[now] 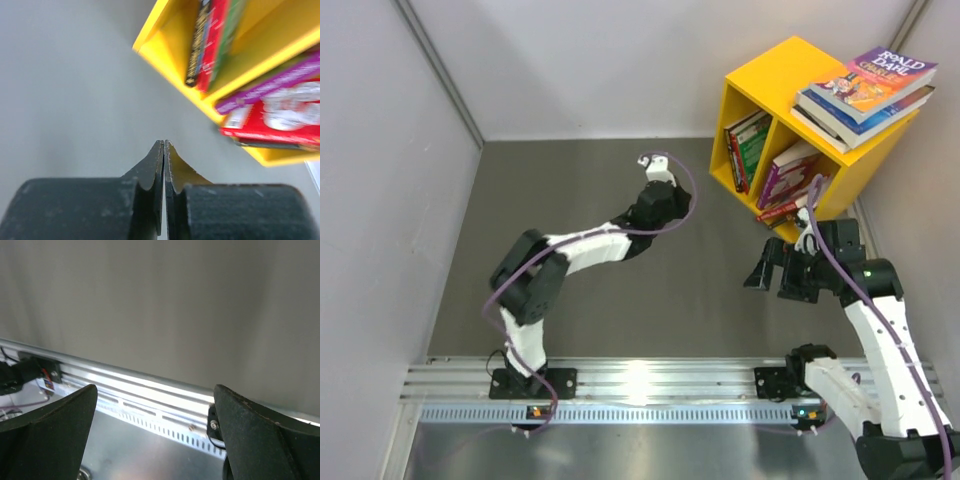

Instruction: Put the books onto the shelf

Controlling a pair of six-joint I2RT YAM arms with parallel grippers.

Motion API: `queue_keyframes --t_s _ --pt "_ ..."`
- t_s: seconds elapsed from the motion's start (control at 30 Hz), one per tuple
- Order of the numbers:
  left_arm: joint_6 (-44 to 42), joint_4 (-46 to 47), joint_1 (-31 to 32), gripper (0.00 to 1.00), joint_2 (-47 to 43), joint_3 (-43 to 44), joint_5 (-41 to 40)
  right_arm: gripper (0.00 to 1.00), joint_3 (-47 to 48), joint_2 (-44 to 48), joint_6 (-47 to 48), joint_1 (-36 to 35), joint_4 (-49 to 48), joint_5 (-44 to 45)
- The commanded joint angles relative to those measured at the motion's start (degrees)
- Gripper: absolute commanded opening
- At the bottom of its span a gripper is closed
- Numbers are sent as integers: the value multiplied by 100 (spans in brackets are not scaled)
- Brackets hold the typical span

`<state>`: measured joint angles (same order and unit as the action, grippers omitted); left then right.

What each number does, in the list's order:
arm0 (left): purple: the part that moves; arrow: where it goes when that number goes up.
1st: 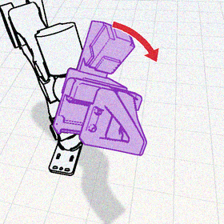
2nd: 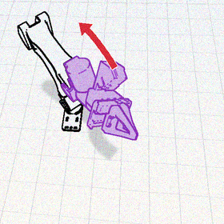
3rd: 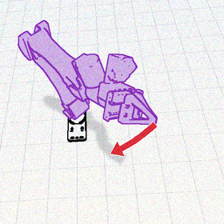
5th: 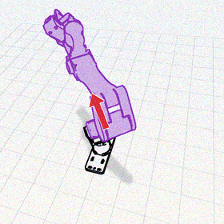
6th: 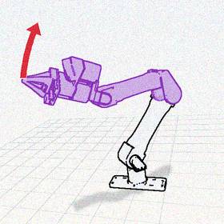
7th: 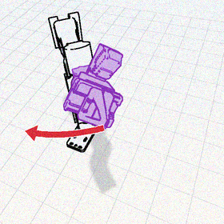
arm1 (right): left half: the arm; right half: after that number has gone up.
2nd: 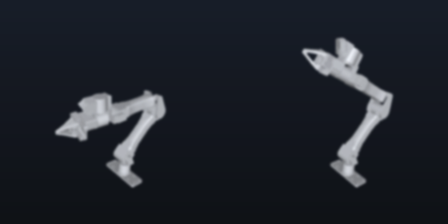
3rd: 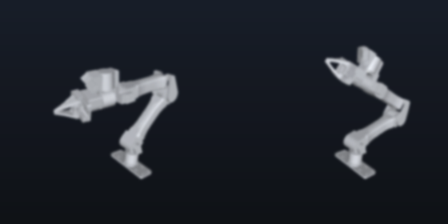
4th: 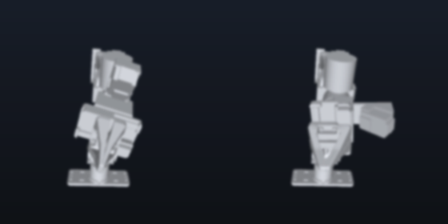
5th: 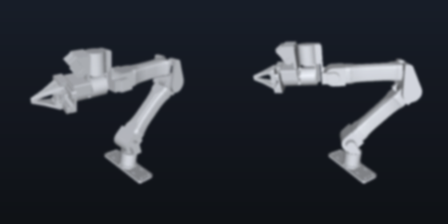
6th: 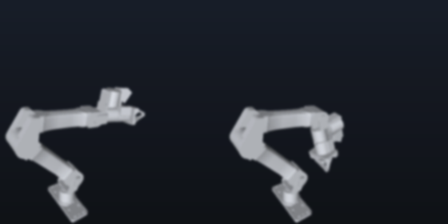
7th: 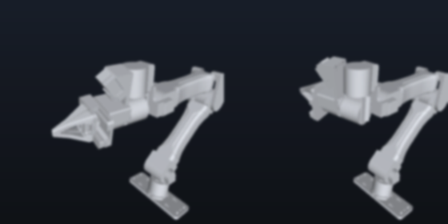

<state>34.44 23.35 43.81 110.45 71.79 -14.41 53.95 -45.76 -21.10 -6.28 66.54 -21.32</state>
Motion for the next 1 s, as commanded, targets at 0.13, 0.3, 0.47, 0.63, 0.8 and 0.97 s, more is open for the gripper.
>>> queue_keyframes --t_s 0.13,0.3,0.47,0.63,0.8,0.97 --pt "-552 -1253 -39 62 -2605 -1561 -193 100 844 -302 -368 57 -1125 -557" --pt "-692 -2481 -66 95 -4641 -2555 -1237 100 1283 -294 -544 57 -1477 -680" --pt "-1281 -3573 -101 99 -6086 -2907 -2573 100 1407 -48 -588 57 -1460 -707" --pt "-1238 -4470 -101 99 -7361 -3030 -2944 100 1320 514 -720 48 -1451 -716" --pt "-1018 -4341 -110 99 -8442 -3671 -3567 100 1276 910 -816 40 -1495 -680" --pt "-1228 -4268 -101 99 -8901 -3971 -3446 100 1398 1008 -922 4 -1723 -821"
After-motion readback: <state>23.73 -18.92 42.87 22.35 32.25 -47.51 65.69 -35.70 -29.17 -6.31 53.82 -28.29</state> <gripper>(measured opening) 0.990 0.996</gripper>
